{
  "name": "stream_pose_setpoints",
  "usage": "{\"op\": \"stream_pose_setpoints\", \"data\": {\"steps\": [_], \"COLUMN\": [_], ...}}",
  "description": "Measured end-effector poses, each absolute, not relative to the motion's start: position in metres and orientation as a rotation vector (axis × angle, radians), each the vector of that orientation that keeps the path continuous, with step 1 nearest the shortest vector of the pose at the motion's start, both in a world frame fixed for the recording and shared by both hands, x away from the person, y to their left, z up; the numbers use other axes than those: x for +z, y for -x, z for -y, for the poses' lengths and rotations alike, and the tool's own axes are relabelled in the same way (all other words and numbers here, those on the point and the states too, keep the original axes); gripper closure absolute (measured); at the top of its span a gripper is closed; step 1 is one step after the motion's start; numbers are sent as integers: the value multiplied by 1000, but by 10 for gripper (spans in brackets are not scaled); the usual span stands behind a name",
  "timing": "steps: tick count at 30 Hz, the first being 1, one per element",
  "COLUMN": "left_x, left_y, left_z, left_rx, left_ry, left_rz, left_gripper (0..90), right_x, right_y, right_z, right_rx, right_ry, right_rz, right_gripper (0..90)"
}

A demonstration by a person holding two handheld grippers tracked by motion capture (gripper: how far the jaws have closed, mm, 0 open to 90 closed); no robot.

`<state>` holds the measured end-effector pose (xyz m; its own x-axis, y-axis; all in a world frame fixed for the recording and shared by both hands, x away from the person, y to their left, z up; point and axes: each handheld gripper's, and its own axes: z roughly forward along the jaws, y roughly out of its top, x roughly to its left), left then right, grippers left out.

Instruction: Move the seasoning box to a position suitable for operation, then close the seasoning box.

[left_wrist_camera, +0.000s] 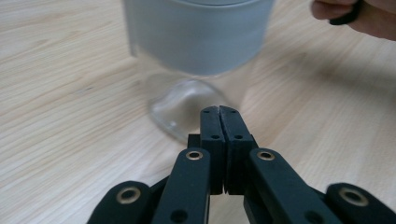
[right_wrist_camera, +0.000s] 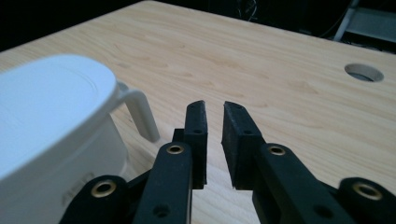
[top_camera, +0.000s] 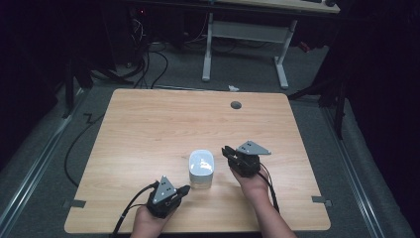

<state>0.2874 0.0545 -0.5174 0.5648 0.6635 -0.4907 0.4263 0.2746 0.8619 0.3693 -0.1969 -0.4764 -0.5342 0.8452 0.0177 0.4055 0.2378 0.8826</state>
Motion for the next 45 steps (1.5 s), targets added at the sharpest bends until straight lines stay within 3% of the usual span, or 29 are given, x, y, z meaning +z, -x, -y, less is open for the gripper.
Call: {"op": "stream_pose_setpoints", "data": {"steps": [13, 22, 26, 35, 45], "left_x": [-516, -519, -523, -528, -529], "left_y": [-313, -330, -341, -350, -343], "left_z": [-94, -124, -146, -198, -207], "left_rx": [315, 444, 500, 571, 614], "left_ry": [-1339, -1320, -1294, -1172, -1127], "left_rz": [-1099, -1166, -1235, -1374, -1421], "left_gripper": [813, 599, 551, 527, 516], "right_x": [-494, -506, -509, -512, -518], "right_y": [-363, -354, -349, -318, -311], "right_z": [220, 247, 265, 310, 317], "right_rx": [1189, 1154, 1143, 1101, 1086], "right_ry": [-1228, -1269, -1303, -1367, -1384], "right_rz": [-2043, -2023, -1998, -1869, -1879], "right_gripper": [739, 657, 600, 452, 416]}}
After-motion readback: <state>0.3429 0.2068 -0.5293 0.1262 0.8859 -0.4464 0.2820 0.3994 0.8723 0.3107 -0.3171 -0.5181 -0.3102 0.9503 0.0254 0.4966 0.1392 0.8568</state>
